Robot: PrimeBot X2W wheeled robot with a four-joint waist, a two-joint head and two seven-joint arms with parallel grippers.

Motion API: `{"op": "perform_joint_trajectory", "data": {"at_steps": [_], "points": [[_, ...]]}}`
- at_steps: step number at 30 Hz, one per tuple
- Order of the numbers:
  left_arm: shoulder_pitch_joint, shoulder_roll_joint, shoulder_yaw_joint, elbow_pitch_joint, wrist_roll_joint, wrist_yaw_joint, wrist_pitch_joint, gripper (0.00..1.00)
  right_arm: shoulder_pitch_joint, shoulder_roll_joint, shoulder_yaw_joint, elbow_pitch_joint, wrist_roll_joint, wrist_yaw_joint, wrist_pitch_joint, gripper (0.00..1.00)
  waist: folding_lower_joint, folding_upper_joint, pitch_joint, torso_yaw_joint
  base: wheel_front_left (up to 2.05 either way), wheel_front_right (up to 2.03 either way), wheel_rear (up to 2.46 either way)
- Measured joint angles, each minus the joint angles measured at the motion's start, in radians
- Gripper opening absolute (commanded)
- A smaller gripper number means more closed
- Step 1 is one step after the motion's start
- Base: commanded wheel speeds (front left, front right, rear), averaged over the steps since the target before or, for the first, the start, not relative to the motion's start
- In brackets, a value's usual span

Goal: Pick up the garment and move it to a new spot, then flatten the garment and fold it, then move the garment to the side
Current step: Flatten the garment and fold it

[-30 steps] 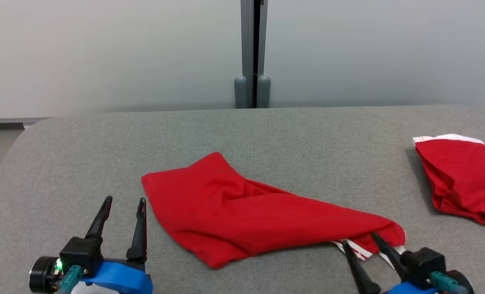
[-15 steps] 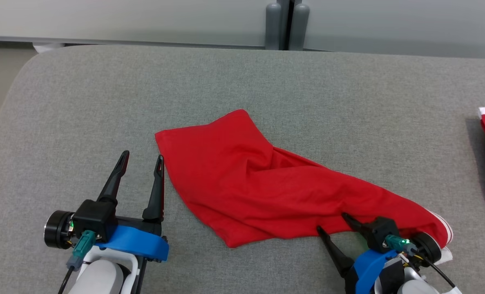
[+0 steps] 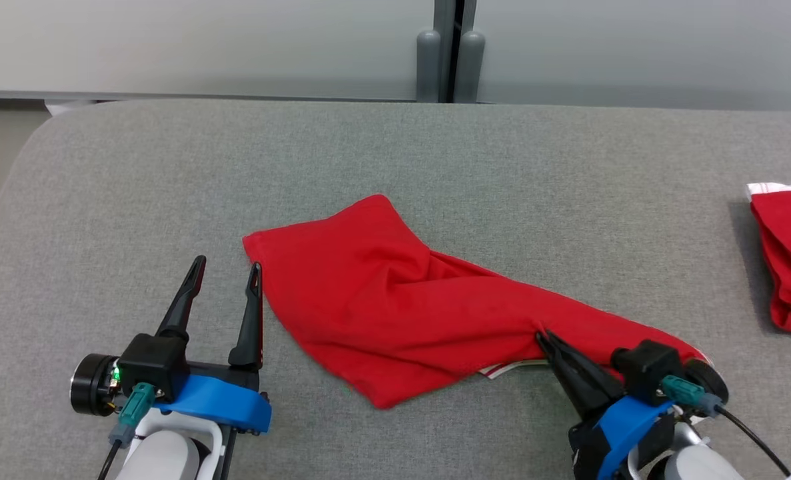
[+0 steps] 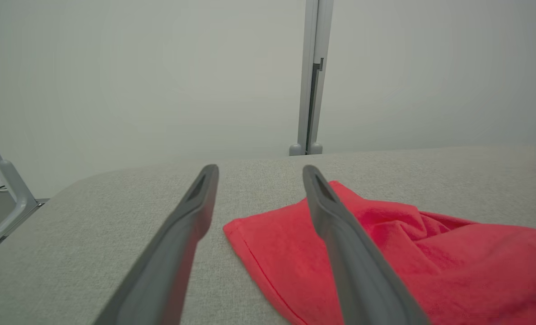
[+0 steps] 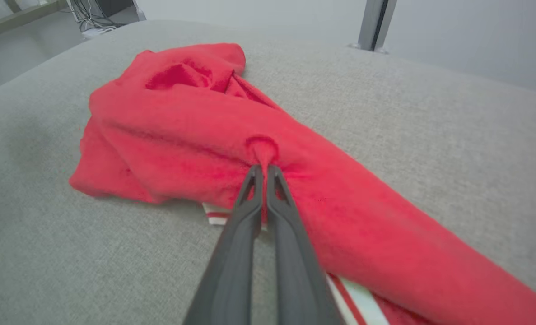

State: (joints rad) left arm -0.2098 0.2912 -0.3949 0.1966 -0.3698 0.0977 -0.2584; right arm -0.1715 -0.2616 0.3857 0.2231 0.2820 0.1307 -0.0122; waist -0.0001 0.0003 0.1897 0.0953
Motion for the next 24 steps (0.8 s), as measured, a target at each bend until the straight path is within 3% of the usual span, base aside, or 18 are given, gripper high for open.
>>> {"op": "perform_joint_trajectory", "data": {"at_steps": [13,17,24], "points": [[0.017,0.000,-0.004,-0.023,0.002,0.007,-0.002,1.00,0.012,-0.096,-0.159,-0.353,-0.016,0.000,0.135,0.00,0.0000,-0.0002,-0.030,-0.013,0.00,0.00,0.00],[-0.002,-0.009,-0.011,-0.028,0.006,0.002,-0.002,1.00,-0.068,-0.118,-0.153,-0.339,-0.006,0.000,0.173,0.00,0.0000,-0.0003,-0.009,0.005,0.00,0.00,0.00],[-0.081,-0.046,-0.036,-0.028,0.022,-0.019,-0.003,1.00,-0.259,-0.162,-0.103,-0.155,0.030,0.000,0.166,0.00,0.0002,-0.0002,0.079,0.049,0.00,0.00,0.00]]}}
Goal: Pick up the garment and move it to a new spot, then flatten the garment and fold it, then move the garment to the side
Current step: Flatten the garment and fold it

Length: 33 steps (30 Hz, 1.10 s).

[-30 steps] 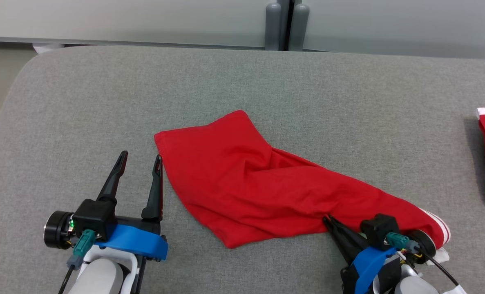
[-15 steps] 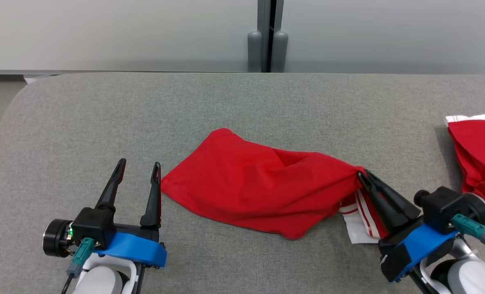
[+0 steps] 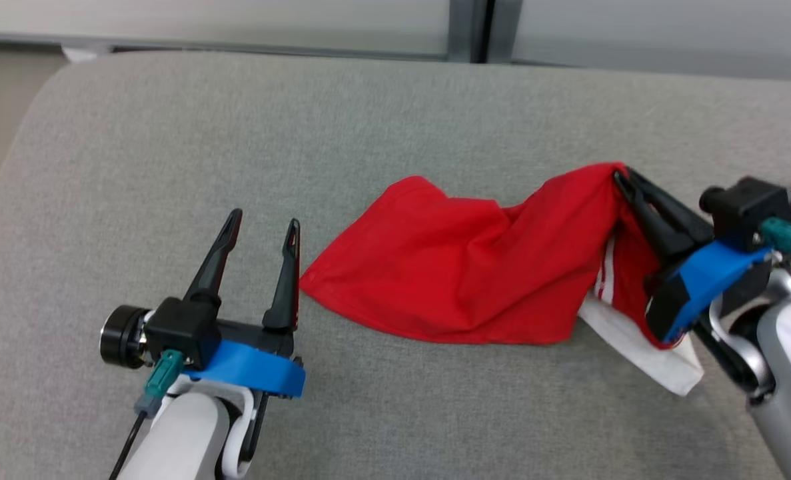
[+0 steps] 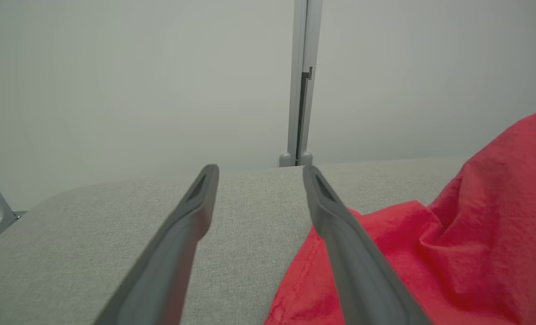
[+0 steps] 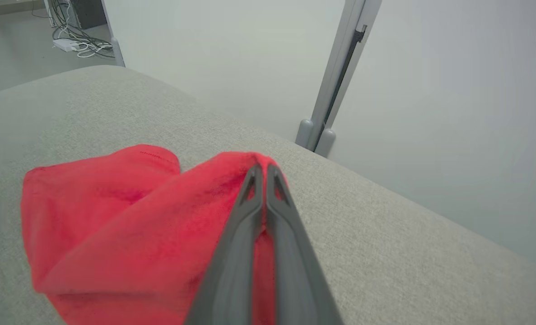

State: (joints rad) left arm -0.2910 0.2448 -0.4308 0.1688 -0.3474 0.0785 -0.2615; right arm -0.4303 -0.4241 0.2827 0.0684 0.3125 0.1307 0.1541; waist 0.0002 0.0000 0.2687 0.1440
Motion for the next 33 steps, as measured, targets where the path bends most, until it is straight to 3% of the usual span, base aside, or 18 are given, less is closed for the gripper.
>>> {"op": "perform_joint_trajectory", "data": {"at_steps": [6,7,8,12,17,25,33], "points": [[-0.043,-0.029,0.006,0.009,0.017,-0.016,0.000,1.00,-0.165,-0.019,0.072,0.234,0.046,0.000,-0.072,0.00,0.0001,0.0001,0.081,0.040,0.00,0.00,0.00],[-0.046,-0.033,0.008,0.010,0.023,-0.017,0.000,1.00,-0.183,-0.019,0.080,0.273,0.054,0.000,-0.093,0.42,0.0001,0.0001,0.090,0.044,0.00,0.00,0.00],[-0.049,-0.037,0.010,0.014,0.025,-0.019,0.000,1.00,-0.198,-0.019,0.086,0.310,0.062,0.000,-0.114,1.00,0.0002,0.0001,0.098,0.048,0.00,0.00,0.00],[-0.052,-0.046,0.024,0.029,0.040,-0.027,0.000,1.00,-0.218,-0.005,0.083,0.410,0.077,0.000,-0.226,1.00,0.0001,0.0002,0.099,0.043,0.00,0.00,0.00],[-0.027,-0.039,0.049,0.044,0.050,-0.028,0.000,1.00,-0.176,0.013,0.015,0.423,0.065,0.000,-0.358,1.00,-0.0002,0.0001,0.062,0.012,0.00,0.00,0.00],[0.045,-0.011,0.076,0.058,0.050,-0.017,0.000,1.00,0.048,0.069,-0.146,0.233,-0.022,0.000,-0.392,1.00,-0.0003,-0.0001,-0.033,-0.050,0.00,0.00,0.00],[0.119,0.014,0.089,0.048,0.040,0.002,0.004,1.00,0.343,0.199,-0.268,-0.005,-0.094,0.000,-0.299,1.00,-0.0004,-0.0002,-0.121,-0.094,0.00,0.00,0.00]]}}
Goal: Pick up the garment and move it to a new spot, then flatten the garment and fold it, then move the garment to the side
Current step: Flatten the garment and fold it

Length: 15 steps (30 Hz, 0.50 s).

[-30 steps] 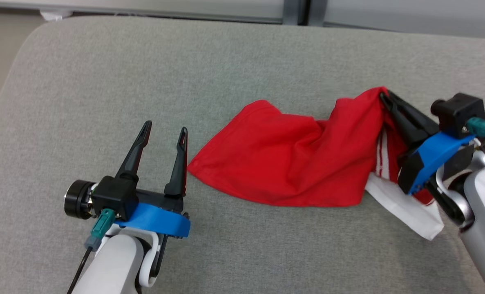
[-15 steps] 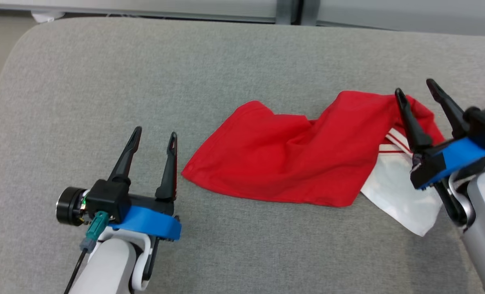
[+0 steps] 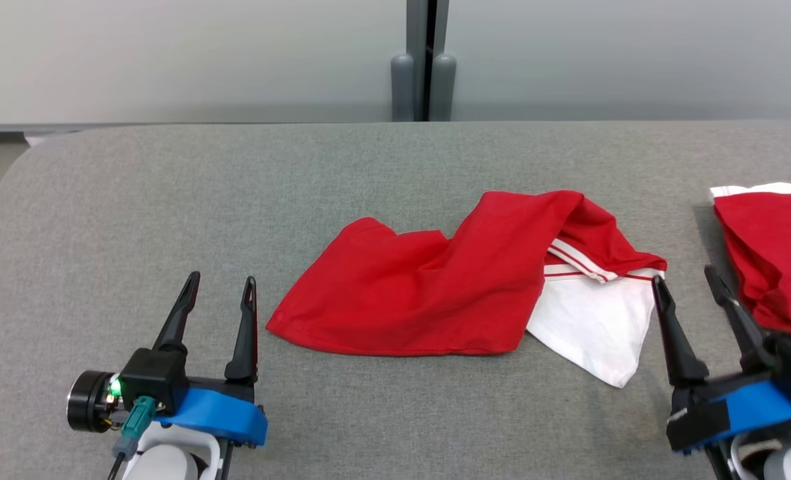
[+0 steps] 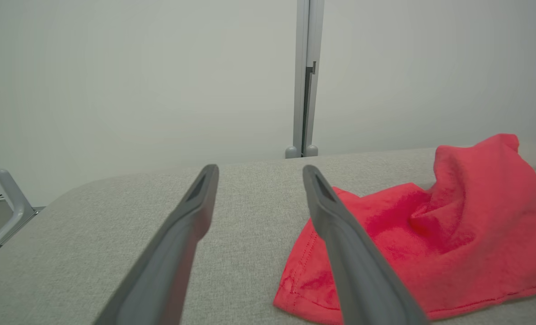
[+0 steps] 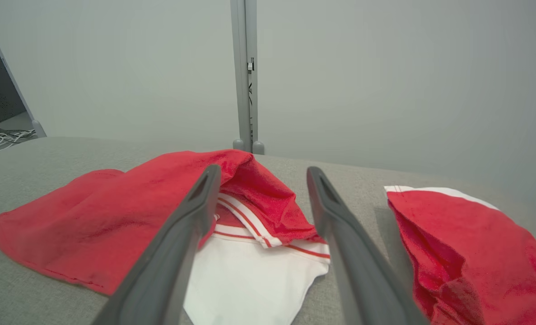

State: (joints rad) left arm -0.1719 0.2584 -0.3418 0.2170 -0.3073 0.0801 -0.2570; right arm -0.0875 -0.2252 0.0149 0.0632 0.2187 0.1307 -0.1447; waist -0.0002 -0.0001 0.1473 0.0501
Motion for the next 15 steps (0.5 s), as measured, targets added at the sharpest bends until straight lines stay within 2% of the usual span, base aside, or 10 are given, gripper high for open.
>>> {"op": "perform_joint_trajectory", "data": {"at_steps": [6,15], "points": [[0.038,0.014,0.003,-0.027,-0.008,0.016,0.018,1.00,0.112,0.062,-0.026,-0.120,-0.026,0.000,0.058,1.00,0.0000,-0.0001,-0.027,-0.024,0.00,0.00,0.00],[0.049,0.027,0.003,-0.056,-0.011,0.026,0.035,1.00,0.131,0.074,-0.034,-0.177,-0.033,0.000,0.099,1.00,0.0002,-0.0001,-0.022,-0.029,0.00,0.00,0.00]]}}
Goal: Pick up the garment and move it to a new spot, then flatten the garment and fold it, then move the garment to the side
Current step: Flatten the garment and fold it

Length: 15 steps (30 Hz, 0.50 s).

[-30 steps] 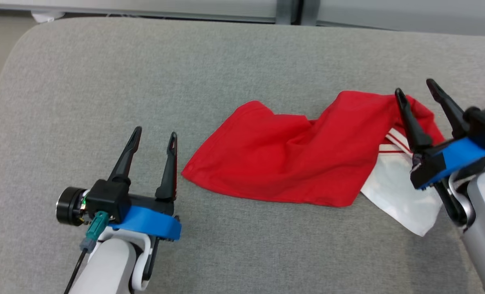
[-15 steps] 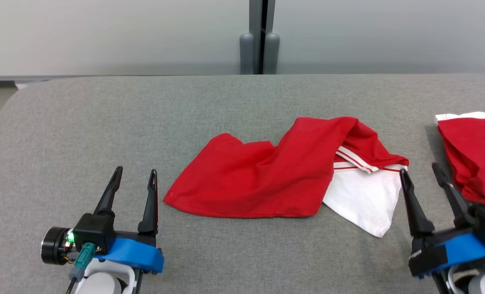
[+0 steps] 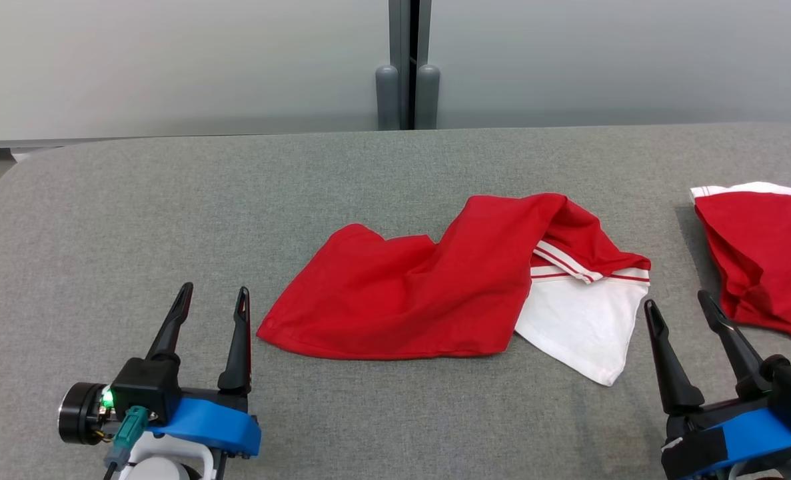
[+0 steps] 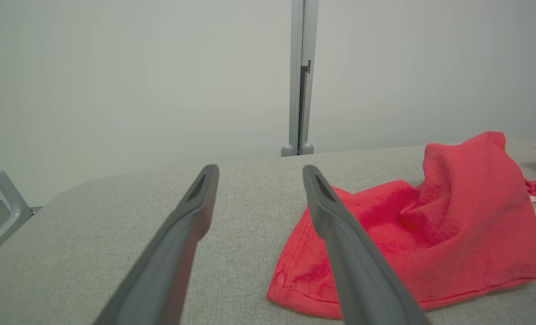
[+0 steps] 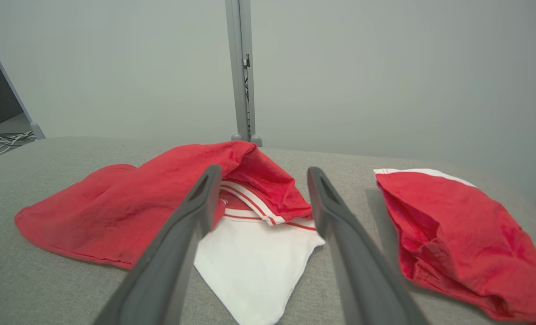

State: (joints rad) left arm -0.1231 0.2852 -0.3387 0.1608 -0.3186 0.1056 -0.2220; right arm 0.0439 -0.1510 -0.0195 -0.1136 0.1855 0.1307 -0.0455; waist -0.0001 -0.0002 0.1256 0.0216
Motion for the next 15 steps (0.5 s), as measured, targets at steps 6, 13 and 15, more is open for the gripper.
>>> {"op": "perform_joint_trajectory", "data": {"at_steps": [6,13,15], "points": [[-0.003,0.002,-0.004,-0.017,0.000,0.002,0.000,1.00,-0.014,-0.024,0.002,0.044,0.002,0.000,0.012,1.00,0.0000,0.0000,0.025,0.001,0.00,0.00,0.00],[-0.073,-0.008,-0.025,-0.032,0.011,-0.006,-0.004,1.00,-0.149,-0.090,0.078,0.223,0.022,0.000,0.022,1.00,0.0002,0.0002,0.103,0.025,0.00,0.00,0.00],[-0.092,-0.015,-0.030,-0.027,0.012,-0.011,-0.009,1.00,-0.201,-0.096,0.118,0.289,0.034,0.000,0.015,1.00,0.0003,0.0003,0.126,0.039,0.00,0.00,0.00]]}}
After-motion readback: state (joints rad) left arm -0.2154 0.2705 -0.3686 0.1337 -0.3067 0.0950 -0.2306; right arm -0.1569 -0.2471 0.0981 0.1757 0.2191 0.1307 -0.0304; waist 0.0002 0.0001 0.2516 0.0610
